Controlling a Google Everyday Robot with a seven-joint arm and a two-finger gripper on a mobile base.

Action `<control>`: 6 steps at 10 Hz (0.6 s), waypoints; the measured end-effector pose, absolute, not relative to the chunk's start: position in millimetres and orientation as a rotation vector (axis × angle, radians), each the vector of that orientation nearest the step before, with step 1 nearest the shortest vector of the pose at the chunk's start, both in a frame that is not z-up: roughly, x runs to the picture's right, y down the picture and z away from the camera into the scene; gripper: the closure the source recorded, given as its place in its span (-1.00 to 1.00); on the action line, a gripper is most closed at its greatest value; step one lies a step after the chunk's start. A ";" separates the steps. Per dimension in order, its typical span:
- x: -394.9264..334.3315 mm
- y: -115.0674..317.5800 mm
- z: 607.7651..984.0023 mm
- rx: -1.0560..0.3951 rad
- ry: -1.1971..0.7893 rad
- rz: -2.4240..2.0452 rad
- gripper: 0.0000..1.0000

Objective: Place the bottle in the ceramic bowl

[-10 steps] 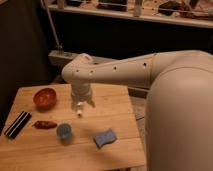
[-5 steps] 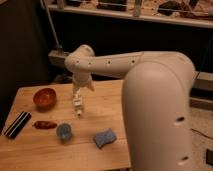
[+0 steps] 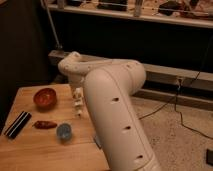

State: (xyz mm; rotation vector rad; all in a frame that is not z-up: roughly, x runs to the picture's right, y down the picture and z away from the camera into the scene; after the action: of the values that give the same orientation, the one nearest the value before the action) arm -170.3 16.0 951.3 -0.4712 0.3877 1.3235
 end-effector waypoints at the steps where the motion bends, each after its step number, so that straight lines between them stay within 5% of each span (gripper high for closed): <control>1: -170.3 20.5 975.3 -0.486 0.397 1.325 -0.30; 3: -175.6 6.8 1006.9 -0.506 0.367 1.334 -0.25; 6: -166.4 -32.2 1022.8 -0.418 0.376 1.329 0.38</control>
State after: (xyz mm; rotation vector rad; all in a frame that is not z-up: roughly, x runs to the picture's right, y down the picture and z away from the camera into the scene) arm -166.4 -32.2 1022.8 -0.4178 0.3760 1.3295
